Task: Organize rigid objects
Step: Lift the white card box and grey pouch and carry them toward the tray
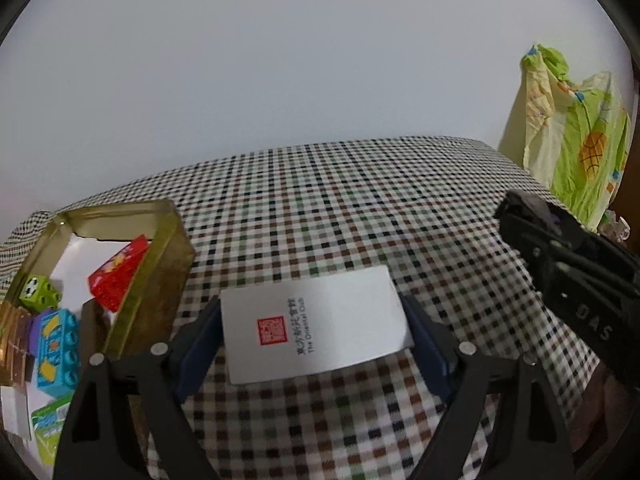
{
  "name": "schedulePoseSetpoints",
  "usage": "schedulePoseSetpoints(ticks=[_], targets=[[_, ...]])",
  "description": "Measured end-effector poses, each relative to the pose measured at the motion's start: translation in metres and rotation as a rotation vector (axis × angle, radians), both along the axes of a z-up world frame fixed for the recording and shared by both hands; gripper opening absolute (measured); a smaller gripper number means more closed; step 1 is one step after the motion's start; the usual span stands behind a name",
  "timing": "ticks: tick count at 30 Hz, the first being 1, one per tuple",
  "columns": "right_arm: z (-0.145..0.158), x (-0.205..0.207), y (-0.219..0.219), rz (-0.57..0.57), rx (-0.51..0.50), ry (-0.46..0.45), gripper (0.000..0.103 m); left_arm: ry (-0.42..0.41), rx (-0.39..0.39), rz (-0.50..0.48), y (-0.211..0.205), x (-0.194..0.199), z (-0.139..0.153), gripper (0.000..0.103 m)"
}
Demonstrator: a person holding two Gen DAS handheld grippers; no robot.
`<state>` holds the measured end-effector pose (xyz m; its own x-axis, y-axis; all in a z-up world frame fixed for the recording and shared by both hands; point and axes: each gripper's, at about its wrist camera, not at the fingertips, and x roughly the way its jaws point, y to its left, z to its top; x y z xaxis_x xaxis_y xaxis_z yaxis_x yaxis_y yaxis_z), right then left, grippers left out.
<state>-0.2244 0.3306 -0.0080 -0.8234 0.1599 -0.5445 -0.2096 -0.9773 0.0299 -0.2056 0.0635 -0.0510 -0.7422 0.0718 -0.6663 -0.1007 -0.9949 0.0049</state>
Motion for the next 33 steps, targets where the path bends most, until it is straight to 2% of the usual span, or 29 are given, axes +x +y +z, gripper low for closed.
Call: schedulePoseSetpoints(ticks=[9, 17, 22, 27, 33], targets=[[0.002, 0.019, -0.021, -0.006, -0.013, 0.046, 0.047, 0.067, 0.015, 0.008, -0.013, 0.026, 0.005, 0.086], [0.005, 0.031, -0.032, -0.017, -0.019, 0.065, 0.047, 0.173, -0.009, -0.013, -0.013, 0.057, 0.015, 0.086], [0.006, 0.038, -0.038, -0.015, -0.013, 0.071, 0.047, 0.229, 0.025, 0.0, -0.022, 0.077, 0.02, 0.086], [0.006, 0.042, -0.045, -0.009, -0.012, 0.081, 0.047, 0.286, 0.002, 0.003, -0.02, 0.094, 0.025, 0.086], [0.007, 0.048, -0.054, 0.006, -0.008, 0.095, 0.047, 0.312, -0.014, -0.001, -0.022, 0.104, 0.025, 0.086]])
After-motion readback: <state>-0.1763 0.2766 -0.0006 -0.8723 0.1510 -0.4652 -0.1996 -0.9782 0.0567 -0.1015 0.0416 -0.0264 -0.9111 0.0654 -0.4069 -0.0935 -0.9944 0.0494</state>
